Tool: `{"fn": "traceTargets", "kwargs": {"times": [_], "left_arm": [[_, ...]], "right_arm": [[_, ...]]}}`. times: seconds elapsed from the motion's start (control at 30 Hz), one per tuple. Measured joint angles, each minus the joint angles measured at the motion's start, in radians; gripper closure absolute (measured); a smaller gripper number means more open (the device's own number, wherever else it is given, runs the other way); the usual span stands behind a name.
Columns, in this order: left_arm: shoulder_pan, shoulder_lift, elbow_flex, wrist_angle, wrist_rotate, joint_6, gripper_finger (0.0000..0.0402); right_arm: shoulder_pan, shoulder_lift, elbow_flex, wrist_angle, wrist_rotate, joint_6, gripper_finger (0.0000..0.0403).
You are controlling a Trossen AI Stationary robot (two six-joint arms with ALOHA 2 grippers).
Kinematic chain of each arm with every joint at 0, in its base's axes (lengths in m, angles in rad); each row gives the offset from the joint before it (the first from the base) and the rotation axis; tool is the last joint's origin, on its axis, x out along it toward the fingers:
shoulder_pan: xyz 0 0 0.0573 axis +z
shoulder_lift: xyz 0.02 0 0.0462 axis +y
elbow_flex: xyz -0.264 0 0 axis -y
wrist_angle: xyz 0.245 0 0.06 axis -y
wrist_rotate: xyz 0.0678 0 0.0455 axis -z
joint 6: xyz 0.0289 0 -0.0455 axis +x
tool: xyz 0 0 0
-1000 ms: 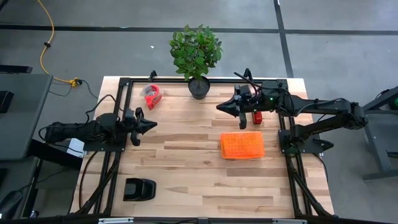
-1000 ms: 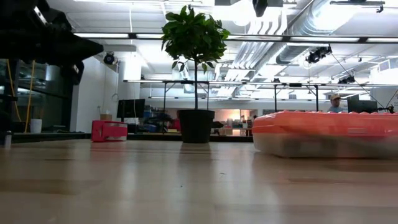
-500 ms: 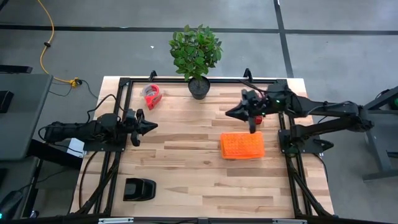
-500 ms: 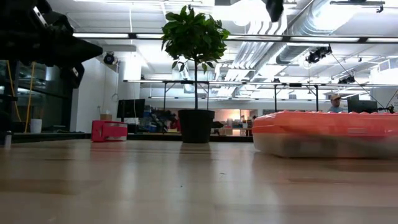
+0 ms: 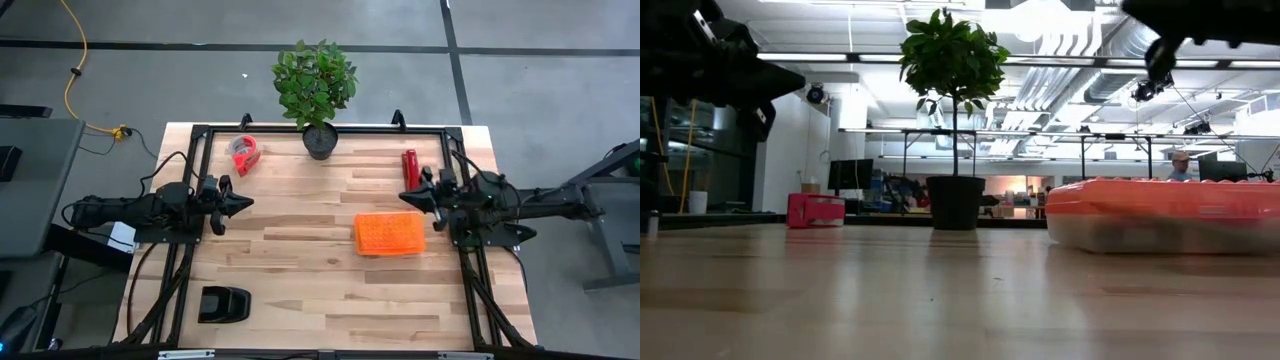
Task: Pack school essentials
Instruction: Return to Home Position
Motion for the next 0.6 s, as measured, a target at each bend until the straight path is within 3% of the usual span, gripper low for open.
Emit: {"fn": "traceTargets", "kwargs": {"times": [0.4,0.6], "left_arm": [[0.000,0.000,0.000,0.000,-0.001,0.000,0.0401],[0.000,0.000,0.000,0.000,-0.001,0.000,0.0401]], "right_arm": [[0.016,-0.401,-0.224,-0.075,0.013,0.009,0.0403],[0.015,-0.410,-0.280,-0.121,0.023,-0.074,0.0403]]}}
